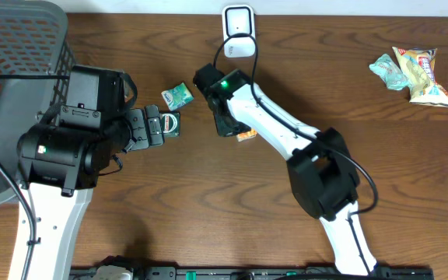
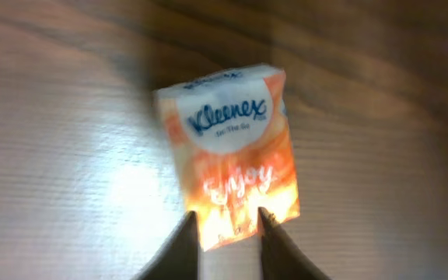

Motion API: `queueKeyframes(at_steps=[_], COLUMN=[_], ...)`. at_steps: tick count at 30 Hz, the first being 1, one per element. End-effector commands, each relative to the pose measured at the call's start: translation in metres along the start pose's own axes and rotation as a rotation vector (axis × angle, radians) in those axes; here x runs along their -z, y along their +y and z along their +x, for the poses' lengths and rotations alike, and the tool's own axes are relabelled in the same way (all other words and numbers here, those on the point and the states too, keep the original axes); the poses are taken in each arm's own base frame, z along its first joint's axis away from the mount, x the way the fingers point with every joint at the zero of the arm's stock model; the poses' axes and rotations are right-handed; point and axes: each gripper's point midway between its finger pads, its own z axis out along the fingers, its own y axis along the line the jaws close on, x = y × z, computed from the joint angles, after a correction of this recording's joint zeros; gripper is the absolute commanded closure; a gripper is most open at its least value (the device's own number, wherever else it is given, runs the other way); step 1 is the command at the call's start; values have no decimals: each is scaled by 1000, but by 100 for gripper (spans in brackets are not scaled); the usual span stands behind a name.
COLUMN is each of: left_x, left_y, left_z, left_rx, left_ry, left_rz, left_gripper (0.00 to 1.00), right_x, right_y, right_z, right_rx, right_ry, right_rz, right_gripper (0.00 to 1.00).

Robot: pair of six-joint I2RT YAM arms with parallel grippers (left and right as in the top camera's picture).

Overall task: Scan the item barcode
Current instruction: 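Lower and close the right gripper on the Kleenex pack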

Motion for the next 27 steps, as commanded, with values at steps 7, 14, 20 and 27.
queueKeyframes(at_steps=[7, 14, 20, 27], left_x=[3, 3, 3, 3], left_y=[0, 0, 0, 0], left_z=[-3, -3, -3, -3], left_rx=[-2, -3, -2, -2], left_ry=[-14, -14, -14, -14], left_rz=[-4, -4, -4, -4], left_gripper=[2, 2, 2, 2], right_x=[41, 43, 33, 12], right_y=[26, 34, 33, 28], right_z=[-4, -3, -2, -2], right_rx=[123, 142, 173, 176], right_ry=[-79, -94, -85, -63], right_rz=[-128, -130, -101, -45], right_gripper=[14, 14, 18, 34])
